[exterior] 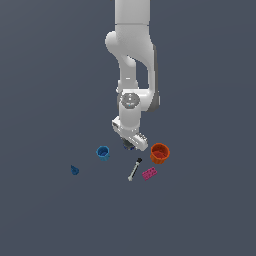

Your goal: Pick up a designated object from a clutter of objects.

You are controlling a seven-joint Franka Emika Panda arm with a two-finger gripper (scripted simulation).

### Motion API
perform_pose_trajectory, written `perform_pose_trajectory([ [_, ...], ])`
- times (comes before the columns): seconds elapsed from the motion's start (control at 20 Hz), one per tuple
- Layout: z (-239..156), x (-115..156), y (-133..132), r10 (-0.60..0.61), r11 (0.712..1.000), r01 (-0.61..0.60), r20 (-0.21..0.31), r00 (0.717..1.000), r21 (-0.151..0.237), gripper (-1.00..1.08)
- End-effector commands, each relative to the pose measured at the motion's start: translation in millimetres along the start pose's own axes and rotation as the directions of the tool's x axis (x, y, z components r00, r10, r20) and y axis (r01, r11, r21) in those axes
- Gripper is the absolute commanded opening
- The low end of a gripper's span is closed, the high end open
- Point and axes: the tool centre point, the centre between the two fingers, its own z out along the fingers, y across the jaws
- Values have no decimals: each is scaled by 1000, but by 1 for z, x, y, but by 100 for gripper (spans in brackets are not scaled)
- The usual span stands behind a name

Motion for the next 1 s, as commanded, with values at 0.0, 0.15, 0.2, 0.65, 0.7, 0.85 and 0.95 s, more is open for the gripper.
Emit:
perform_pose_trajectory([
  [0.0,6,0,0,0,1000,0,-1,1000,1,100],
  [0.15,8,0,0,1,1000,-1,-1,1000,1,100],
  [0.2,8,0,0,1,1000,-1,-1,1000,1,-100],
  [0.65,8,0,0,1,1000,-1,-1,1000,1,-100],
  [0.7,7,0,-1,-1,1000,1,-2,1000,2,-100],
  [0.85,5,1,-2,-1,1000,1,-2,1000,2,-100],
  [0.95,1,1,-3,-1,1000,1,-2,1000,2,-100],
])
